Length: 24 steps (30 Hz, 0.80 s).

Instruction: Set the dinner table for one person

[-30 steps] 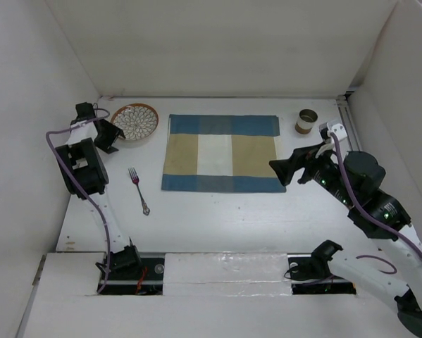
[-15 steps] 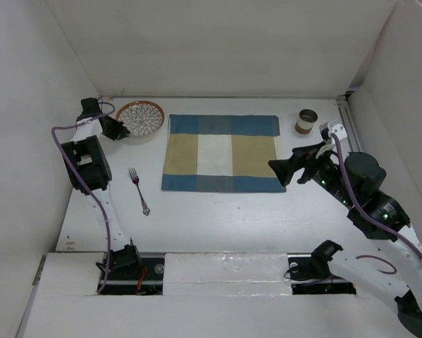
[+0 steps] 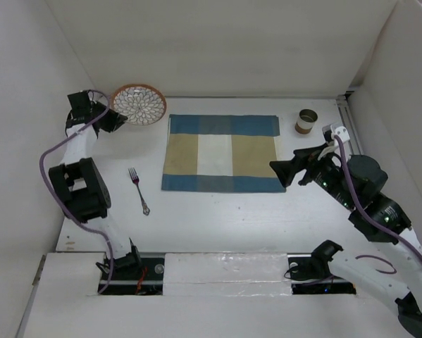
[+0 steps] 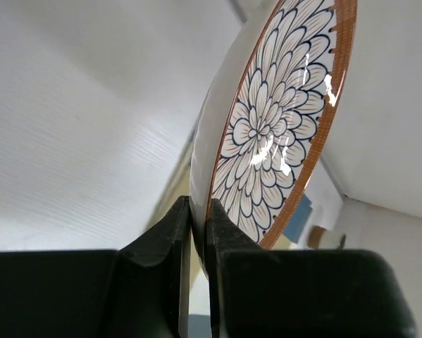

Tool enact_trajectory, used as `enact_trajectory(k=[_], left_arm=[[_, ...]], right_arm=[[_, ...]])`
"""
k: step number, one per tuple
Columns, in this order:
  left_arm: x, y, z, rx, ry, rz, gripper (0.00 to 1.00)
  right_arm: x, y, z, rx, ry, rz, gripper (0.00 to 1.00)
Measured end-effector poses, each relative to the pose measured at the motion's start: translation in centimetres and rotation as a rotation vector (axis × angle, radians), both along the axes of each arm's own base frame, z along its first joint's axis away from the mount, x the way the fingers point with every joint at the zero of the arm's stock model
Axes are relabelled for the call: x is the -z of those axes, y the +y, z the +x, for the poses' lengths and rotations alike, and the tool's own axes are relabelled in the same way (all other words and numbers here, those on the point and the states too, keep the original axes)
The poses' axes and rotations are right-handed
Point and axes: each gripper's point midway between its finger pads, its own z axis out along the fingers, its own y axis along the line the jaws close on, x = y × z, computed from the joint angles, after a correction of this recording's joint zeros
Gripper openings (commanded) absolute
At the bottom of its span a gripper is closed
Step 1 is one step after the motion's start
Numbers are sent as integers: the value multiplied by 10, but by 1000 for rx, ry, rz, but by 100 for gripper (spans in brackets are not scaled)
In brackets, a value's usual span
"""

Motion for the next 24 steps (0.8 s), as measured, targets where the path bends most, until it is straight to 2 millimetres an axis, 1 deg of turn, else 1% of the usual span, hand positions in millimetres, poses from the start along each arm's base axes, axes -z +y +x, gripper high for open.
enact_trajectory(k=[3,5,7,9,12,14,15,17,19,21,24], left_arm=[[-47,-17,-19,17,-104,11,0],[-68,-35,-23,45,-156,21,0],[-84,-79,-23,130,-208,20,0],[-88,-126,-23,232,-237,-4,0],[-76,-196,-31,402,-226,-58,0],[-58,-230,-38,495,-190,-92,0],[-48,-241,-41,525,-169,-105,0],[-22,-257,-44,573,-109,-131,0],[6,-266,-44,589,-46,-139,0],[33,-270,-44,591,13,-139,0],[62,-274,-46,589,83,-136,0]], right_arm=[[-2,-3,-1,11,-5,5,100],[0,-5,-1,21,-5,7,100],[4,-7,-1,33,4,0,100],[7,-9,-1,41,13,-7,100],[10,-11,-1,50,21,-15,100],[12,-13,-2,55,28,-18,100],[11,-14,-3,57,27,-16,100],[12,-17,-5,63,28,-17,100],[11,-19,-8,67,27,-11,100],[9,-22,-11,71,22,-1,100],[8,-24,-13,75,24,7,100]])
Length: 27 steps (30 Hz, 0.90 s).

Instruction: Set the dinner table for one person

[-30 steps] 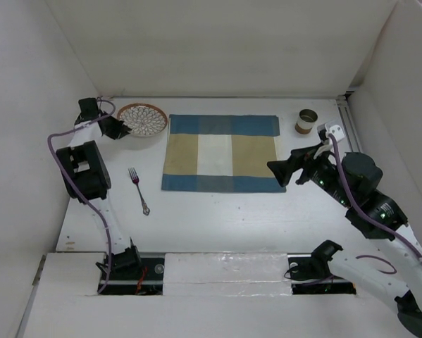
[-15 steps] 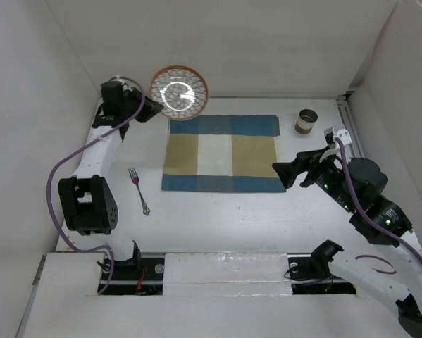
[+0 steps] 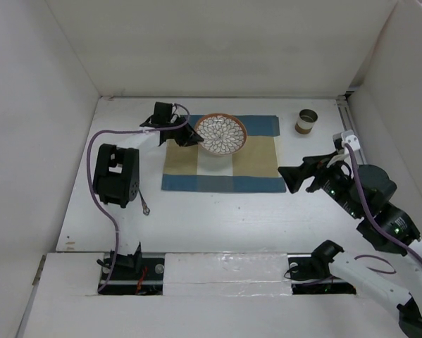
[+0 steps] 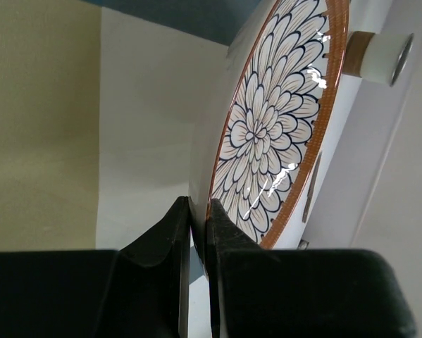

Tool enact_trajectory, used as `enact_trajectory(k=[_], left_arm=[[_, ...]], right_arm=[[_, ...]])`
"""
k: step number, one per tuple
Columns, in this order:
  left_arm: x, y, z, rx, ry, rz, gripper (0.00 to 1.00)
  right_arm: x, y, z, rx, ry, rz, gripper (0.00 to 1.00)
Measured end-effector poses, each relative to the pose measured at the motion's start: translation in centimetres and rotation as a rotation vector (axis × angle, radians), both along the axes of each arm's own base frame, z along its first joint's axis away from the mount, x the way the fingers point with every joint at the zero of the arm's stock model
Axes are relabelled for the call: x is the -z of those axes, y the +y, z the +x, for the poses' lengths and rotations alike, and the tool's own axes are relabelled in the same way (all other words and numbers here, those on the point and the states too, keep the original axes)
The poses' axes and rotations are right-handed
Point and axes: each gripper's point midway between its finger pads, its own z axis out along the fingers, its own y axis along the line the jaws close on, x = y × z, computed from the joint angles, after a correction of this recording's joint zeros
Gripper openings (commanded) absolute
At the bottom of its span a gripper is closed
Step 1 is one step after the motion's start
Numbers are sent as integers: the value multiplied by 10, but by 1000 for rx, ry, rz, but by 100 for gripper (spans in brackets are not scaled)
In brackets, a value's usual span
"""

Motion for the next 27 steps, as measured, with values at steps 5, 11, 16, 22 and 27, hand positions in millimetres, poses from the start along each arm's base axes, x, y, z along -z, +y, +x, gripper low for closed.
enact_trajectory(k=[5,11,16,22,27], left_arm=[[8,-7,-2,16,8,5,0],[8,-29,-11,77,-15,1,0],[16,-45,-20,122,-5,-2,0],[20,-47,-23,136,-6,0,0],[22,-45,-21,134,-22,6,0]], right_arm=[[5,-3,-2,7,11,-4,100],[8,-5,-5,9,17,-7,100],[5,-8,-8,11,7,4,100],[4,-9,-10,11,2,9,100],[10,-8,-9,12,17,4,100]])
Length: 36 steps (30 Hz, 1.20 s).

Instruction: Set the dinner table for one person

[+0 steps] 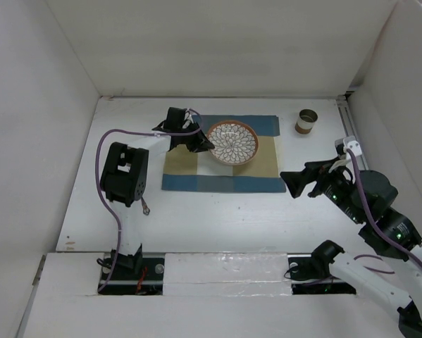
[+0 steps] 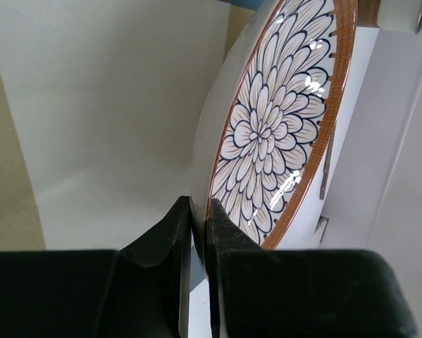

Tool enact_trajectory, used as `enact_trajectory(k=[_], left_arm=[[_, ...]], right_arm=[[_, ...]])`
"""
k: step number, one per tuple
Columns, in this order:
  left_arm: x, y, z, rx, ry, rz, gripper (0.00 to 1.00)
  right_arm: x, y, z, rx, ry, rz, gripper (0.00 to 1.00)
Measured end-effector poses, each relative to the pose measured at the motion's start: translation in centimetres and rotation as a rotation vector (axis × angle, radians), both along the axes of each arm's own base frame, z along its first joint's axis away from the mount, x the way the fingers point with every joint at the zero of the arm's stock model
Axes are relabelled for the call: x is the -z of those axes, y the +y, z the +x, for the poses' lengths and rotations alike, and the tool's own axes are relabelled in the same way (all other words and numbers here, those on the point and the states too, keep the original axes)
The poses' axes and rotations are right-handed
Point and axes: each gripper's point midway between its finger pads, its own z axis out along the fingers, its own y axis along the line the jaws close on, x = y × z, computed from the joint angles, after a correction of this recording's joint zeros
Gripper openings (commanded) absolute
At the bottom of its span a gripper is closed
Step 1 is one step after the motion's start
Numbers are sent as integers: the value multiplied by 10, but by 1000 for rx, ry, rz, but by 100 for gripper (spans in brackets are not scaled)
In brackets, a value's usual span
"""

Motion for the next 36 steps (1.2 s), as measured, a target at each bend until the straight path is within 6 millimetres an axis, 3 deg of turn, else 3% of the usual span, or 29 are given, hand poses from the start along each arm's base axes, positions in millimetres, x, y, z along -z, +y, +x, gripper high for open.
enact_trajectory(k=[17,18,21,24,32,36], left_arm=[[29,13,4,-27,42,20,0],[32,13,4,-27,47,21,18],[30,11,4,-21,51,3,42],[28,12,6,-27,44,1,100],[3,28,12,-107,5,44,100],[-8,39,11,-157,0,86,100]], right_arm=[[7,0,0,0,20,-13,100],[7,0,0,0,21,-15,100],[8,1,1,0,25,-17,100],[8,1,1,0,27,-19,100],[12,4,4,-4,40,-27,100],[20,7,15,20,76,-48,100]])
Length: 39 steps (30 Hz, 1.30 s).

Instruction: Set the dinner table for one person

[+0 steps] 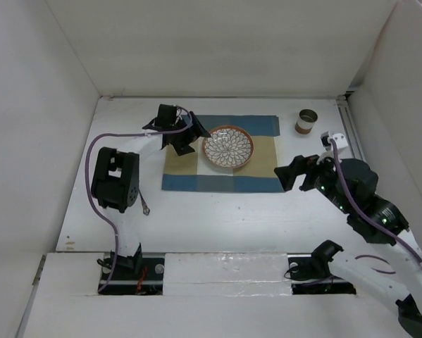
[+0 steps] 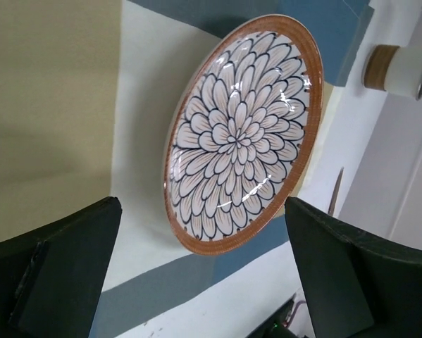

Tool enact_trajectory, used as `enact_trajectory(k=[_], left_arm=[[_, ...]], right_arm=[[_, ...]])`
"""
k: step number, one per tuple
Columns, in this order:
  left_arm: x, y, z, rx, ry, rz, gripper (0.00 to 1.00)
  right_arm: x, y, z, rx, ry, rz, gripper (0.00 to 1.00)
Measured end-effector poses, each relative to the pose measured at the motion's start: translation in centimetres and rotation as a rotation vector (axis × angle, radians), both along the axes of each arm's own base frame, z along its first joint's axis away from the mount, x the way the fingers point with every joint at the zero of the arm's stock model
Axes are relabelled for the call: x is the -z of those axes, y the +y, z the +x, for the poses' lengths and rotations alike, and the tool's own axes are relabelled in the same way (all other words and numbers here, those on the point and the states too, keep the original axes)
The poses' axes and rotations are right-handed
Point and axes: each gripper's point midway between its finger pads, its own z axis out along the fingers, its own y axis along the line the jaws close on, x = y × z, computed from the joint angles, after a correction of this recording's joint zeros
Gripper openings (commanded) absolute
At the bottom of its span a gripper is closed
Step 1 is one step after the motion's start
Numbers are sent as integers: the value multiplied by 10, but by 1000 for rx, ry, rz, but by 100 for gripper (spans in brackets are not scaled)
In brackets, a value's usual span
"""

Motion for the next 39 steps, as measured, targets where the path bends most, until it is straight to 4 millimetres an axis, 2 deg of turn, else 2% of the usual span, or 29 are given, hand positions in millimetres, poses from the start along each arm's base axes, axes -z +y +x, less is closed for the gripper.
enact_trajectory(k=[4,6,9,11,13,17,18,19,21,23,26,27,29,31,33,35,37,39], left_arm=[[-4,19,-3,-87,16,90,100],[-10,31,-6,-143,24,168,100],[-32,45,-14,-199,29,271,100],[-72,49,-13,-233,-39,290,100],[-108,62,-24,-279,-100,316,100],[-195,103,-68,-368,-288,304,100],[-211,117,-81,-379,-336,292,100],[-220,133,-93,-394,-373,289,100],[-221,167,-108,-445,-399,314,100],[-208,192,-115,-484,-388,368,100],[-160,201,-115,-454,-294,442,100],[-137,202,-115,-434,-245,461,100],[-98,210,-121,-414,-136,506,100],[-77,217,-128,-410,-72,538,100],[-79,220,-133,-415,-85,544,100],[-94,220,-135,-424,-146,536,100],[-110,220,-137,-436,-208,526,100],[-120,221,-136,-445,-247,521,100]], right_arm=[[14,0,29,94,74,-43,100],[19,-1,52,143,106,-56,100],[27,-7,97,211,141,-56,100],[36,-17,125,264,179,-72,100],[36,-28,160,327,204,-87,100],[32,-63,227,435,208,-87,100],[37,-83,248,477,221,-81,100],[41,-96,261,500,233,-77,100],[52,-132,289,579,264,-78,100],[63,-161,314,638,295,-87,99],[85,-197,348,694,328,-102,92],[96,-205,357,700,344,-104,90],[124,-216,367,699,393,-107,89],[155,-224,368,700,458,-113,85],[181,-229,366,696,516,-118,84],[202,-230,364,686,560,-118,81],[215,-228,360,670,585,-113,75],[220,-224,357,651,600,-107,65]])
